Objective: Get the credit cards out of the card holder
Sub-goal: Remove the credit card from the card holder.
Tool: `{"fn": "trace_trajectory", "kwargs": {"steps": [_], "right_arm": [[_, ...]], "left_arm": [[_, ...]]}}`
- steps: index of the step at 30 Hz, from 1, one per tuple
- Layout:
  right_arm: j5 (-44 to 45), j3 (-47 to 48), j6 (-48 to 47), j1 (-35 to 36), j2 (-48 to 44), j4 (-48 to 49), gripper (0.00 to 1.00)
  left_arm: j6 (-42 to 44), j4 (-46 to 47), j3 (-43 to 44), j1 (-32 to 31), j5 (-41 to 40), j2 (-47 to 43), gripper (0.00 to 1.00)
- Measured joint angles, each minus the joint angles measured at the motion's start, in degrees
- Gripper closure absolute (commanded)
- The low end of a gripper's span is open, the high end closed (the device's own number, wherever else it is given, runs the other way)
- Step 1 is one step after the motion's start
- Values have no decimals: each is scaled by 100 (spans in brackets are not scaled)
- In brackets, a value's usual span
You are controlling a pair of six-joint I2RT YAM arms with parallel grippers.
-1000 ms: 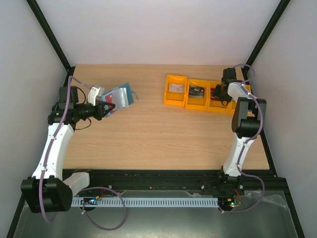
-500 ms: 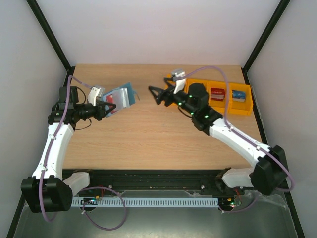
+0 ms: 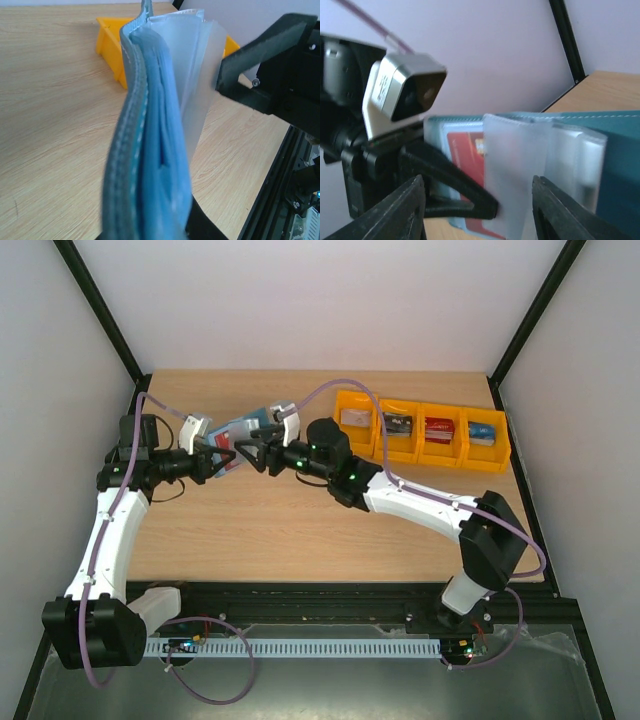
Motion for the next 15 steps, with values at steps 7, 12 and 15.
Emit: {"fn": "trace_trajectory", "kwargs": {"steps": [7, 12, 15], "right_arm": [[243, 428, 192, -24, 378, -85, 63], [127, 634, 208, -37, 610, -221, 97], [-90, 636, 177, -59, 614, -225, 98]], "left_arm": [[42, -7, 0, 0, 26, 0, 98], [66, -35, 2, 0, 55, 0, 98], [90, -87, 2, 2, 103, 0, 96]]}}
